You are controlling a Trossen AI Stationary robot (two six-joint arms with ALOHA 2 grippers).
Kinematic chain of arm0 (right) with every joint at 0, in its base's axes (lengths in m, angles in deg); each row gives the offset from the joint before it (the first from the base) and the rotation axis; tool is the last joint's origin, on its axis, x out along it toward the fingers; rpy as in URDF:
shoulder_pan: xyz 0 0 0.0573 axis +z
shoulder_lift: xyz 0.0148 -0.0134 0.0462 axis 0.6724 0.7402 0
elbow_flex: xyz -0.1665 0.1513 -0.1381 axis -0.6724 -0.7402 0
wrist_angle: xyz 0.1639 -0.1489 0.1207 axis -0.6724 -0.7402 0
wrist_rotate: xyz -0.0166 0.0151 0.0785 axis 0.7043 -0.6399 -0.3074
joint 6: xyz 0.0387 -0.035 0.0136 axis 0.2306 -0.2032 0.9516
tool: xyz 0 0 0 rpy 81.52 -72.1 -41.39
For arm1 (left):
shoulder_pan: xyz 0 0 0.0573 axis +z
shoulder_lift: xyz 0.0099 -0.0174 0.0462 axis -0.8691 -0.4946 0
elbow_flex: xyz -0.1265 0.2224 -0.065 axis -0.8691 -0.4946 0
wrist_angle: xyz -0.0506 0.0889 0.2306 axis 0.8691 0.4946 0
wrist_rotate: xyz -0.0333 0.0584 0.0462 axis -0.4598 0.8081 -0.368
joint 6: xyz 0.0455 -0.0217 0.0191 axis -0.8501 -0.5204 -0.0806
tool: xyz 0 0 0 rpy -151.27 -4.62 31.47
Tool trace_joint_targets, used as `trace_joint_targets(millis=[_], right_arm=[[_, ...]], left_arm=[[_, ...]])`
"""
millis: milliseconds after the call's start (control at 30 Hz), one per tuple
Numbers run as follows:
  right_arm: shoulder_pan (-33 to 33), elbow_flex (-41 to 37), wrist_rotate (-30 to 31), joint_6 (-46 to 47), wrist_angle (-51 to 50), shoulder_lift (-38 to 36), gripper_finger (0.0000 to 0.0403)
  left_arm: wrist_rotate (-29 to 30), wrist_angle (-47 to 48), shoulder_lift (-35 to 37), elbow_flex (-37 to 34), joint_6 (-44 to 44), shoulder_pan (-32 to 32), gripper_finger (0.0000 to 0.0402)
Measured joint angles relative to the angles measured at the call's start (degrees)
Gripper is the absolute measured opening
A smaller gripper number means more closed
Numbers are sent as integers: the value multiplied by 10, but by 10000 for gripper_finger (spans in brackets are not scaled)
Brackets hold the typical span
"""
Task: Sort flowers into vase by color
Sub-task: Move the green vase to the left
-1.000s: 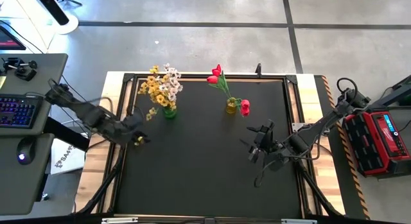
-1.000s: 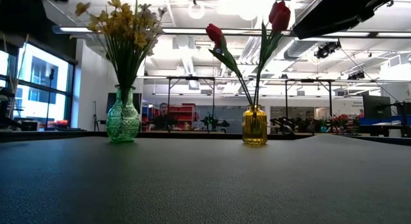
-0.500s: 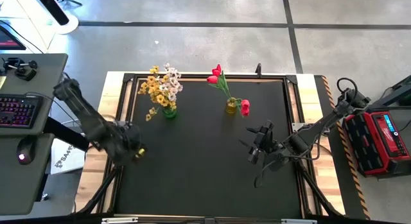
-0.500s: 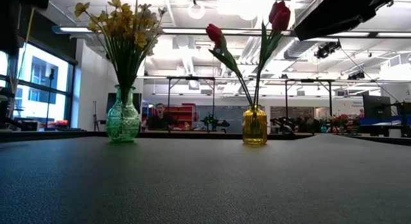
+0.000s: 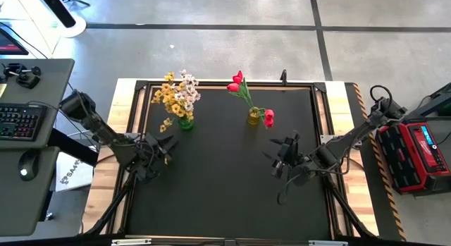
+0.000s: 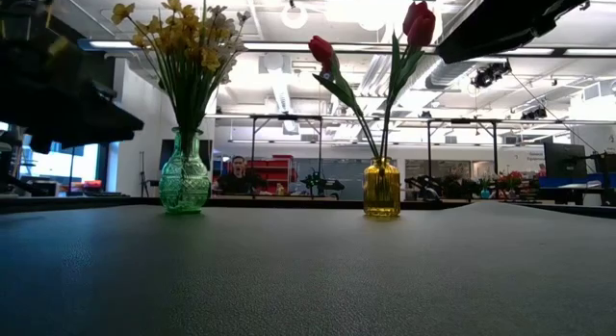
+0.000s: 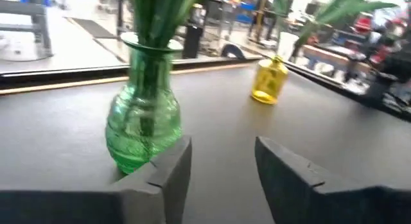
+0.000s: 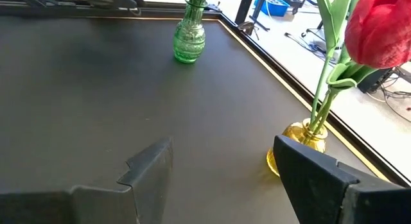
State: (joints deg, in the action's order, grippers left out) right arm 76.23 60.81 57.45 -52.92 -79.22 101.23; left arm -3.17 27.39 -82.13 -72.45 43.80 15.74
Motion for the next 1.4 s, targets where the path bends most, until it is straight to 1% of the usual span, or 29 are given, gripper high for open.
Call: trace_joint_targets(millis=[100,233,367,433,500,633,700,767,867,1000,1100,1267,1400], right_arm=[[-7,0,0,-1,0,0,254],[-20,0,-3,-1,0,0,254],[-32,0,-10,1,0,0,254],[-38,0,-23,0,0,0,254],[-45,0,-29,0,0,0,254],[-54,0,-35,1,0,0,254],[-56,0,-38,0,0,0,254],[-57,0,-39,0,0,0,254],[-57,0,-44,1,0,0,254],[-57,0,-53,1,0,0,254],[-57,0,-53,0,0,0,254],[-57,0,-53,1,0,0,254],[-57,0,-53,1,0,0,254]], left_arm=[[-5,-5,0,-1,-12,39,189],[-20,-10,0,-1,-101,95,230],[-55,-35,6,-1,-141,148,256],[-78,-68,6,-2,-200,167,260],[-94,-119,6,-2,-285,184,261],[-95,-238,6,-1,-448,217,262],[-100,-268,6,-1,-501,241,262],[-112,-269,6,-1,-505,275,262],[-139,-263,6,-1,-483,325,262],[-164,-269,6,-1,-502,369,262],[-180,-294,6,-1,-552,384,262],[-222,-369,6,-1,-657,398,261],[-228,-395,6,-1,-676,426,259]])
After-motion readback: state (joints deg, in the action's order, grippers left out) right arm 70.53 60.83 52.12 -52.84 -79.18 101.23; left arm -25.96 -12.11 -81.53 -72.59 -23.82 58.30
